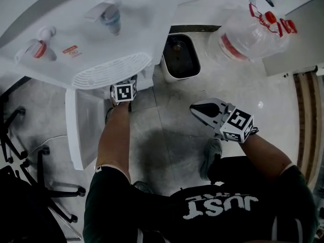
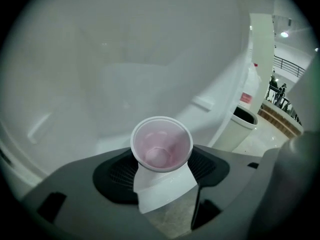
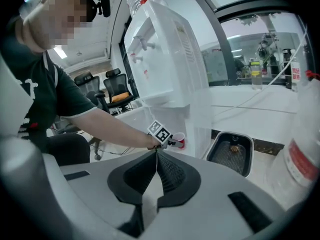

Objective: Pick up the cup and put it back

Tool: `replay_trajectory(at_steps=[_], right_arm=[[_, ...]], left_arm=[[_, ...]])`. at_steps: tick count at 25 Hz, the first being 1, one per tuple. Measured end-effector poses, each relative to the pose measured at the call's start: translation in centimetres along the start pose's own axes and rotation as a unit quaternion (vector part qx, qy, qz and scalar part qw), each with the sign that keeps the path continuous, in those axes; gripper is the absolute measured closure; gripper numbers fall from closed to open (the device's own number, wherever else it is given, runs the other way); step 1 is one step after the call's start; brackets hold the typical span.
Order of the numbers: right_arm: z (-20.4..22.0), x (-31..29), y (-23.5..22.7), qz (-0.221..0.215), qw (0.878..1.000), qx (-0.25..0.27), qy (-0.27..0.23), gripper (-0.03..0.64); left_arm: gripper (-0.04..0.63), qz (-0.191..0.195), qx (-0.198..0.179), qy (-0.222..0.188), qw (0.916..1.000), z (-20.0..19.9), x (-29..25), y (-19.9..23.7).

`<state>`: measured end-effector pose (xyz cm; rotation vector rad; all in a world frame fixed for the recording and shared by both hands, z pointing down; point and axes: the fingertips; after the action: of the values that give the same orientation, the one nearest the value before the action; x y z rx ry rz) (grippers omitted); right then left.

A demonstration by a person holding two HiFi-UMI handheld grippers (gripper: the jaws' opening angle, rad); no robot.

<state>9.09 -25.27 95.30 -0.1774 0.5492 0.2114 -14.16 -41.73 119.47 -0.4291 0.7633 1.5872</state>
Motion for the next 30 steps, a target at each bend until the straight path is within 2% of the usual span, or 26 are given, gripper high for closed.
replay_trajectory(at_steps=[6,12,16,22,26,30], right_arm=[[-0.9,-1.1,0.9,-0.016,1.000,0.027,0.000,0.583],[-3.1,-1.5,2.4,-0.042,0.998,0.041,-0.008,0.583],[-6.3,0.0,3.9,-0.055,0.998,0.030,-0.003,0.583],[-14.9,4.4,6.6,-0.054,0.998,0.011,-0.021,0.583],[-22.5,9.3,8.9,-0.056,0.998,0.018,-0.025,0.583],[-31.8,15.6,11.0,-0.048,0.998,0.030,-0.034,0.583]], left_arm=[[0.278,0.030,-0.012,-0.018,0.9993,0.3,4.2,-2.7],[0.278,0.038,-0.021,-0.010,0.9990,2.3,10.1,-4.1],[0.278,0.046,-0.008,-0.014,0.9988,0.0,16.9,-6.1],[0.277,0.054,0.005,-0.022,0.9983,-4.7,27.8,-10.5],[0.276,0.066,0.002,-0.048,0.9967,-10.5,37.1,-13.8],[0.276,0.078,-0.032,-0.058,0.9947,-16.6,48.0,-17.0]])
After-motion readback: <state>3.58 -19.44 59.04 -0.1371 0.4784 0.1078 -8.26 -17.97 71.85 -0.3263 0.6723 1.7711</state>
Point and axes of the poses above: the fingertips, and each gripper's own axes: x backward along the fingers, y to its left, z out of its underside, and after that the axes turned 9 degrees about x, right-handed
